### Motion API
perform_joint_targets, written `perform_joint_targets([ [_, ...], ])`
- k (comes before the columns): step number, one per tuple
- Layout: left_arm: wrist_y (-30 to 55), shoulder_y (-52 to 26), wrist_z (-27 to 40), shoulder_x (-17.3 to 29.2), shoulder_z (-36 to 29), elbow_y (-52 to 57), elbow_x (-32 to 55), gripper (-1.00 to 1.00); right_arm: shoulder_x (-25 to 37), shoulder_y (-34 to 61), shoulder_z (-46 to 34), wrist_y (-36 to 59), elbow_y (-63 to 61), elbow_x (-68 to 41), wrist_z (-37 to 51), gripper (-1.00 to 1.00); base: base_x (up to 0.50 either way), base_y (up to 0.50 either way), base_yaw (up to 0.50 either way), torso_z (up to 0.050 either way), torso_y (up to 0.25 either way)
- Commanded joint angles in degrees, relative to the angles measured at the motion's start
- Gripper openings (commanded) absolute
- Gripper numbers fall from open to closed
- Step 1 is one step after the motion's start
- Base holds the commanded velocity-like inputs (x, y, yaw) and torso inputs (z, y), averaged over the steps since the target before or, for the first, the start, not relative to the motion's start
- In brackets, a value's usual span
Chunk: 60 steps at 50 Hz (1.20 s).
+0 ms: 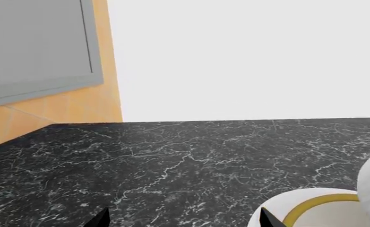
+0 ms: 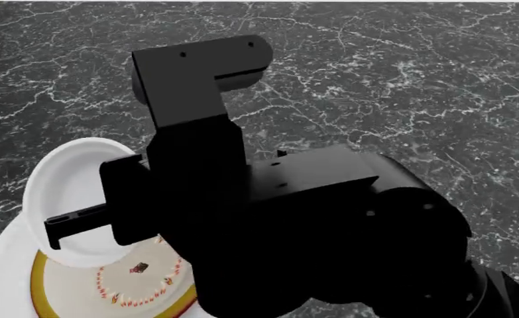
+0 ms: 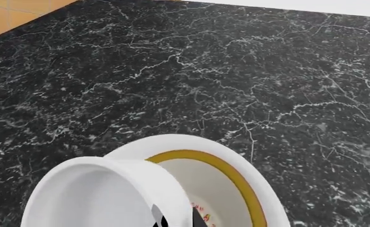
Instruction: Stack the bowls from largest to smallest.
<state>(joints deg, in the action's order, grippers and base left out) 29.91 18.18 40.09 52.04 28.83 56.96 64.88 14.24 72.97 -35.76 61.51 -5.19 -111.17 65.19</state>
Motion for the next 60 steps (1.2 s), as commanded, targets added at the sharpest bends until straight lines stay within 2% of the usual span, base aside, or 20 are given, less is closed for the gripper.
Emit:
perform_joint_targets([
  [1, -0.14, 0.48, -1.08, -0.93, 1.78, 0.16, -0.71, 1.00, -0.61, -3.44, -0.19, -0.18, -1.58, 3.99, -2.60, -1.00, 0.00, 0.00, 0.00, 0.000, 0.000],
  [26, -0.75, 0.71, -1.03, -0.42, 1.56, 0.20, -0.70, 1.00, -3.27, -5.14, -3.76, -2.04, 4.10, 11.49, -8.66, -1.00, 0.00, 0.00, 0.00, 0.000, 0.001],
  [40, -1.06, 0.60, -0.85, -0.23, 1.17, 0.03, -0.92, 1.00, -1.89, -7.46, -4.93, -3.29, 5.03, 14.53, -10.97, -1.00, 0.00, 0.00, 0.00, 0.001, 0.001],
  [60, -1.52, 0.73, -0.59, 0.25, 1.07, 0.33, -0.84, 1.00, -2.13, -8.38, -5.82, -3.83, 4.14, 13.76, -10.65, -1.00, 0.00, 0.00, 0.00, 0.000, 0.000],
])
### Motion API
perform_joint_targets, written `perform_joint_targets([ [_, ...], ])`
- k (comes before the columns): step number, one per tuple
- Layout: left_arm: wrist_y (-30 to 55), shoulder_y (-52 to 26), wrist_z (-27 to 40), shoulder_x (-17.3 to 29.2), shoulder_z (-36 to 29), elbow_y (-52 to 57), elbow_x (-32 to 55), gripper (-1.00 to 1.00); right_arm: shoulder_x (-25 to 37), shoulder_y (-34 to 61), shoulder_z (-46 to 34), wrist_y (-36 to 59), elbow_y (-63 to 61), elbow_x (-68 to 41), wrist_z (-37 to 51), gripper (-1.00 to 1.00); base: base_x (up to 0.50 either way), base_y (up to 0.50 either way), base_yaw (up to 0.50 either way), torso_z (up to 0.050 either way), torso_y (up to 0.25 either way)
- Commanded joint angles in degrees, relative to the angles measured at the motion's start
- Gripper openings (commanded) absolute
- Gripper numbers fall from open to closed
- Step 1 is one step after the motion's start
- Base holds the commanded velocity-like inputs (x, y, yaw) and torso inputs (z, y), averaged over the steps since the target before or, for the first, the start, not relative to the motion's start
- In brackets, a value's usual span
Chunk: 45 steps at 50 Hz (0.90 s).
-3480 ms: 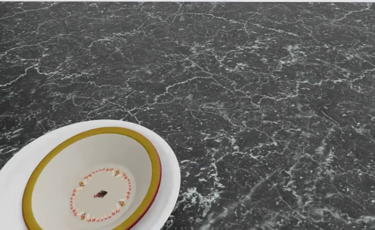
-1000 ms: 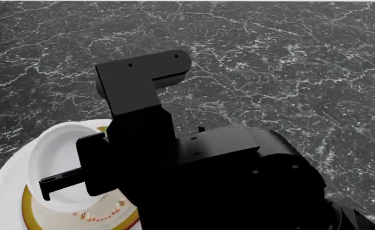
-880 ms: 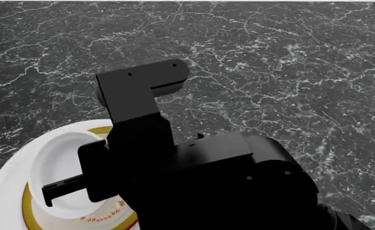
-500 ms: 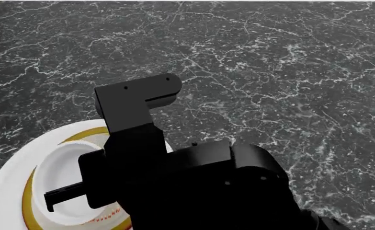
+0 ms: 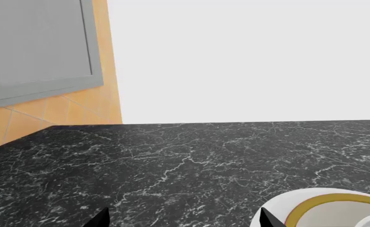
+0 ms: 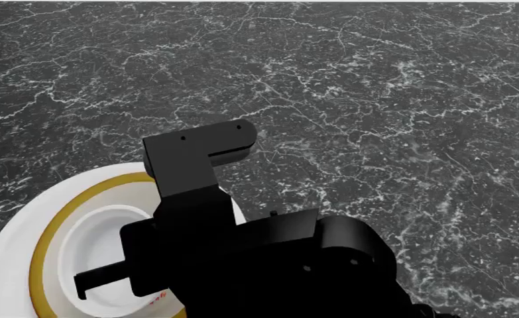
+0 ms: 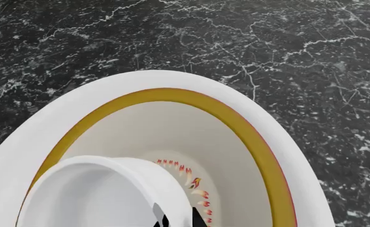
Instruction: Stack the bowls from largest to smallest.
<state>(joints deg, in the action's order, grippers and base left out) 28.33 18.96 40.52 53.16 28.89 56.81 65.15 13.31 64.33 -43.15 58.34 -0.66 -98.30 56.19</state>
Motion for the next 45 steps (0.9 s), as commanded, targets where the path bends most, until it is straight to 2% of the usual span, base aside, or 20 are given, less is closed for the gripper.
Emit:
perform_joint_targets([
  [1, 0.06, -0.07, -0.98, -0.81, 0.94, 0.51, -1.13, 1.00, -1.17, 0.33, 1.62, -0.60, -0.54, 0.47, -1.31, 1.00, 0.00, 0.00, 0.00, 0.000, 0.000],
  [22, -0.49, 0.08, -0.70, -0.30, 0.70, 0.72, -1.00, 1.00, -0.65, 4.07, 3.39, -1.23, -4.88, -3.09, 3.13, 1.00, 0.00, 0.00, 0.00, 0.000, 0.000],
  [30, -0.73, 0.07, -0.92, -0.42, 0.17, 0.21, -1.53, 1.00, 1.10, 3.25, 4.68, -3.08, -8.99, -0.63, 3.18, 1.00, 0.00, 0.00, 0.00, 0.000, 0.000],
  [39, -0.76, -0.09, -0.65, -0.22, -0.27, 0.15, -1.64, 1.00, 7.90, 3.70, 10.81, -5.35, -21.31, -6.85, 10.91, 1.00, 0.00, 0.00, 0.00, 0.000, 0.000],
  [45, -0.66, 0.09, -0.32, -0.11, -0.27, 0.05, -1.69, 1.00, 13.58, 0.58, 14.74, -6.69, -26.54, -7.33, 10.72, 1.00, 0.00, 0.00, 0.00, 0.000, 0.000],
])
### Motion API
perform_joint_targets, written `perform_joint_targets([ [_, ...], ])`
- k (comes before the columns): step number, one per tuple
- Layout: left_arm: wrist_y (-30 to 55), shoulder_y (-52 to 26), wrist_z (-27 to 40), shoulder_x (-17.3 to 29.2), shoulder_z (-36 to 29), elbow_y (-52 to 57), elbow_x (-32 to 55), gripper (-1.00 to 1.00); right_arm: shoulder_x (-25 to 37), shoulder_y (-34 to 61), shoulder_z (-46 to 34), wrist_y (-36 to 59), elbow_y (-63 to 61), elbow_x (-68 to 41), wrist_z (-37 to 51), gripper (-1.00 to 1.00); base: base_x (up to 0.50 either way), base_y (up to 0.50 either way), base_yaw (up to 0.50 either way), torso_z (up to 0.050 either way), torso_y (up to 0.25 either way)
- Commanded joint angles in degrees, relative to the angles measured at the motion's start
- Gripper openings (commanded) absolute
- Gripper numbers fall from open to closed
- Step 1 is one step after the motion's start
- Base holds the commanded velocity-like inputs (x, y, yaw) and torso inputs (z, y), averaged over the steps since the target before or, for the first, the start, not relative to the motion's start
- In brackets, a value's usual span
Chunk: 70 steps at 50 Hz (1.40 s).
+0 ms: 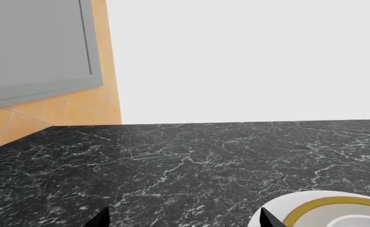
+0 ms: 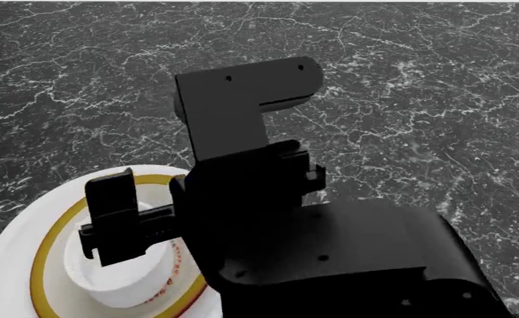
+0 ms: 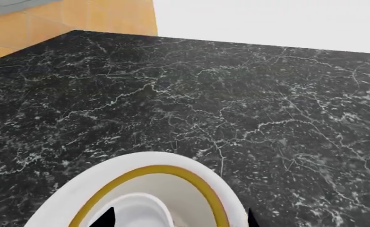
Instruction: Stack the bowls from largest to smallest.
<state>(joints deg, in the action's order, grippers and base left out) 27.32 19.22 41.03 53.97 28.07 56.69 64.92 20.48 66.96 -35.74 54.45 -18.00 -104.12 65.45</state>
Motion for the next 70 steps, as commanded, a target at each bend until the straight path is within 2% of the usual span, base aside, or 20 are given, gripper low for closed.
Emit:
perform_joint_targets([
  [1, 0.34, -0.32, -0.71, -0.90, 0.38, 0.16, -1.45, 1.00, 7.34, -2.50, 8.34, -3.29, -10.04, -1.39, 1.35, 1.00, 0.00, 0.00, 0.00, 0.000, 0.000],
  [16, 1.88, -6.06, 1.47, 0.11, -7.71, 0.43, -2.74, 1.00, 23.41, -12.38, 21.33, -7.97, -22.75, -5.68, 2.67, 1.00, 0.00, 0.00, 0.00, 0.000, 0.000],
  [21, 4.31, -13.55, 2.94, -0.65, -16.32, 0.47, -3.60, 1.00, 28.15, -19.43, 27.34, -10.17, -26.26, -4.75, 0.46, 1.00, 0.00, 0.00, 0.00, 0.000, 0.000],
  [27, 7.00, -18.00, 5.25, -0.54, -20.87, 1.26, -4.01, 1.00, 31.67, -26.49, 33.76, -12.20, -28.43, -3.00, -2.10, 1.00, 0.00, 0.00, 0.00, 0.000, 0.000],
  [31, 6.23, -16.44, 5.47, -1.49, -20.63, 0.22, -5.42, 1.00, 33.98, -36.49, 41.06, -13.08, -31.03, 0.26, -6.53, 1.00, 0.00, 0.00, 0.00, 0.000, 0.000],
  [33, 5.05, -16.35, 5.81, -1.74, -18.87, -0.72, -3.31, 1.00, 34.59, -40.47, 43.60, -12.46, -31.36, 2.89, -9.15, 1.00, 0.00, 0.00, 0.00, 0.000, 0.000],
  [35, 7.34, -19.48, 7.26, 0.83, -19.47, -1.04, -1.44, 1.00, 35.02, -41.41, 44.60, -12.34, -30.95, 3.36, -10.50, 1.00, 0.00, 0.00, 0.00, 0.000, 0.000],
  [36, 7.37, -20.97, 8.01, 2.41, -18.05, -1.61, 2.14, 1.00, 35.63, -41.07, 44.97, -12.35, -30.67, 2.84, -10.87, 1.00, 0.00, 0.00, 0.00, 0.000, 0.000],
  [38, 9.26, -25.98, 10.64, 7.90, -16.73, -1.96, 7.66, 1.00, 36.68, -39.51, 44.92, -12.06, -29.88, 2.36, -11.44, 1.00, 0.00, 0.00, 0.00, 0.000, 0.000],
  [41, 10.11, -31.79, 11.83, 11.74, -17.55, -3.17, 13.86, 1.00, 38.14, -36.91, 44.35, -11.88, -29.24, 0.77, -11.01, 1.00, 0.00, 0.00, 0.00, 0.000, 0.000],
  [44, 9.25, -37.97, 12.97, 15.41, -17.20, -5.50, 21.18, 1.00, 40.07, -29.45, 40.14, -11.18, -27.15, -4.01, -8.85, 1.00, 0.00, 0.00, 0.00, 0.000, 0.000],
  [46, 10.65, -46.00, 13.65, 18.81, -21.20, -6.53, 24.80, 1.00, 40.94, -20.96, 35.77, -9.79, -24.32, -7.08, -6.66, 1.00, 0.00, 0.00, 0.00, 0.000, 0.000],
  [49, 12.33, -56.60, 12.81, 20.98, -25.78, -9.19, 30.09, 1.00, 41.23, -12.47, 32.06, -7.92, -20.83, -9.15, -5.22, 1.00, 0.00, 0.00, 0.00, 0.000, 0.000],
  [51, 13.92, -61.38, 12.11, 21.26, -28.15, -10.90, 31.70, 1.00, 41.19, -9.00, 30.43, -7.12, -19.35, -10.45, -4.45, 1.00, 0.00, 0.00, 0.00, 0.000, 0.000],
  [55, 15.33, -66.13, 9.74, 21.85, -29.60, -13.55, 35.23, 1.00, 40.08, -1.43, 26.50, -4.68, -15.93, -12.09, -3.17, 1.00, 0.00, 0.00, 0.00, 0.000, 0.000],
  [60, 24.48, -84.36, 8.63, 17.41, -38.19, -20.42, 39.29, 1.00, 37.24, 9.44, 21.13, -0.41, -9.11, -13.01, -2.50, 1.00, 0.00, 0.00, 0.00, 0.000, 0.000],
  [62, 26.70, -88.02, 8.38, 16.28, -39.80, -22.35, 39.56, 1.00, 36.60, 12.30, 19.83, 0.89, -7.38, -13.22, -2.32, 1.00, 0.00, 0.00, 0.00, 0.000, 0.000],
  [70, 29.53, -95.05, 6.31, 12.71, -42.17, -28.72, 39.05, 1.00, 33.45, 21.81, 15.22, 5.66, -0.14, -12.63, -2.71, 1.00, 0.00, 0.00, 0.00, 0.000, 0.000],
])
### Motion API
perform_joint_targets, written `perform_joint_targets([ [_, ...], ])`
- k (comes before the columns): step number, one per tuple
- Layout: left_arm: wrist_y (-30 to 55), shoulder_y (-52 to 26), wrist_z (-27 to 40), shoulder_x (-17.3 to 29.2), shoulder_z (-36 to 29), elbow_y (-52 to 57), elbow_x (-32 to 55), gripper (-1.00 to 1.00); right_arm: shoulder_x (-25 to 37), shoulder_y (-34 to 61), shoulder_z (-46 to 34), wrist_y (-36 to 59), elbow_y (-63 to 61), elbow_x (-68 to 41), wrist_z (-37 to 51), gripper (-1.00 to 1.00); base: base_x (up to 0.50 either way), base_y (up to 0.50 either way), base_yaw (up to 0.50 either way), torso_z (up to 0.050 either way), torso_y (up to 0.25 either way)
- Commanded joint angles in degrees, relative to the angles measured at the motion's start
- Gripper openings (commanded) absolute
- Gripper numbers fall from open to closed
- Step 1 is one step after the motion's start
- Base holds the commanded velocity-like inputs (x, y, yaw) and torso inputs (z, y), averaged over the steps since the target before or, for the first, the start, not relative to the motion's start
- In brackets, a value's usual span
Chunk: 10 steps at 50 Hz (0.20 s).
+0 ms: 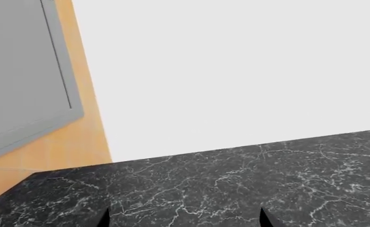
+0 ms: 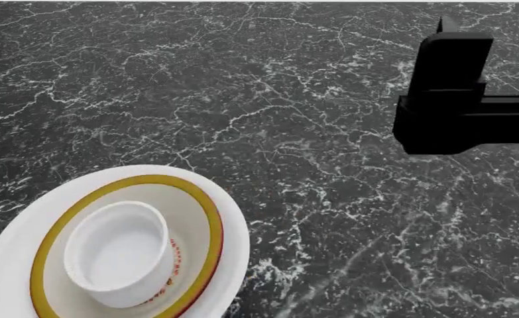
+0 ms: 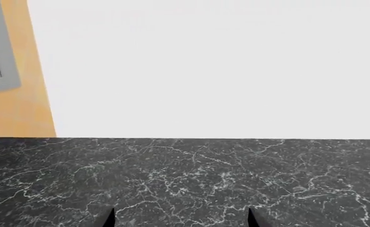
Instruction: Stack the bowls from largest to smallest.
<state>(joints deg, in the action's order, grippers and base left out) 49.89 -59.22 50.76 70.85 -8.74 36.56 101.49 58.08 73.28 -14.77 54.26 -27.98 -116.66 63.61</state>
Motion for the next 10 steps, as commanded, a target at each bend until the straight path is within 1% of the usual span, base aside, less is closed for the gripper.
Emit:
perform_joint_targets([
  [1, 7.20, -17.17, -3.62, -4.49, -5.56, -8.99, 2.31, 1.00, -4.31, 16.12, -5.93, 6.06, 10.25, -0.02, -0.88, 1.00, 0.00, 0.00, 0.00, 0.000, 0.000],
  [4, 10.60, -24.35, -1.83, -7.30, -8.32, -11.31, 4.45, 1.00, -5.23, 17.92, -6.65, 7.26, 11.73, 2.13, -2.16, 1.00, 0.00, 0.00, 0.00, 0.000, 0.000],
  [7, 12.51, -27.83, -1.93, -9.05, -9.91, -13.42, 3.99, 1.00, -6.21, 20.26, -7.61, 8.21, 12.97, 2.00, -2.10, 1.00, 0.00, 0.00, 0.00, 0.000, 0.000],
  [10, 13.79, -30.45, -2.49, -10.42, -10.92, -15.31, 3.79, 1.00, -8.21, 24.91, -9.22, 10.23, 15.82, 3.05, -2.73, 1.00, 0.00, 0.00, 0.00, 0.000, 0.000],
])
